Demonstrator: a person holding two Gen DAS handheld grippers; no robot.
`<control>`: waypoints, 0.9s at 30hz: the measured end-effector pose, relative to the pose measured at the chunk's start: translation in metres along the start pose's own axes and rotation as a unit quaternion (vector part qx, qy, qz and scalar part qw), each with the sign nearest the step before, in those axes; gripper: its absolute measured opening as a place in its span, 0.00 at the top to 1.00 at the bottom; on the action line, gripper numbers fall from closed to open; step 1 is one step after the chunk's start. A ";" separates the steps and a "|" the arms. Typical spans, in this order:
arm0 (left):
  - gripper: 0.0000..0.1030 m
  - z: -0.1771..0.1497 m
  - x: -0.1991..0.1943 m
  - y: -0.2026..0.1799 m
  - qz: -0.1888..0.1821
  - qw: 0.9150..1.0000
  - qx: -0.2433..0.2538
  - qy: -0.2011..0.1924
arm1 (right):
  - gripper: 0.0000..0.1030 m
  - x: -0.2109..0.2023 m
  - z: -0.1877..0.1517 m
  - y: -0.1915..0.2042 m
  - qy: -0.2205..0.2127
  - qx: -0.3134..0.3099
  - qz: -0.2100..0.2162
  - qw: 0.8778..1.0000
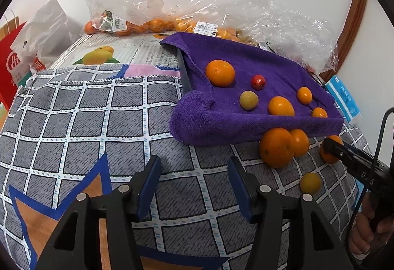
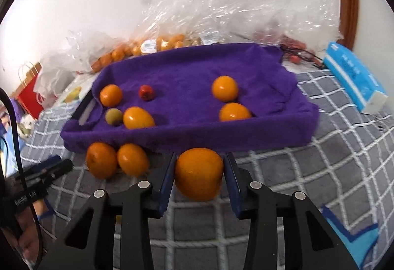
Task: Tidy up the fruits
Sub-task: 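Lift the large orange with the right gripper while the left gripper moves to another large orange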
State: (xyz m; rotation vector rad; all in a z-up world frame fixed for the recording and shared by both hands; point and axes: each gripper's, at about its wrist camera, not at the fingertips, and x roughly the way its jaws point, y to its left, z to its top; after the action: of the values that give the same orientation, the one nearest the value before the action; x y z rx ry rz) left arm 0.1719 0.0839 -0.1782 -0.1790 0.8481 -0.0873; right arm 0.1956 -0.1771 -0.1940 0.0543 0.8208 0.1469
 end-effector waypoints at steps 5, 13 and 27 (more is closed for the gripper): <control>0.46 0.000 0.001 -0.001 -0.001 1.000 0.005 0.002 | 0.62 0.002 -0.006 -0.001 -0.005 -0.002 -0.006 1.000; 0.45 0.001 0.002 -0.001 -0.002 1.000 0.010 0.003 | 0.61 0.007 -0.007 -0.001 0.008 0.007 -0.006 1.000; 0.45 0.001 -0.002 0.008 -0.034 0.999 -0.021 -0.009 | 0.61 -0.008 -0.013 -0.009 -0.013 0.000 -0.013 1.000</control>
State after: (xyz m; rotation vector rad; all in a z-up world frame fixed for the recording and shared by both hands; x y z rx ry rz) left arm 0.1713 0.0920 -0.1779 -0.2472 0.8263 -0.1326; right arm 0.1811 -0.1878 -0.1980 0.0461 0.7962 0.1215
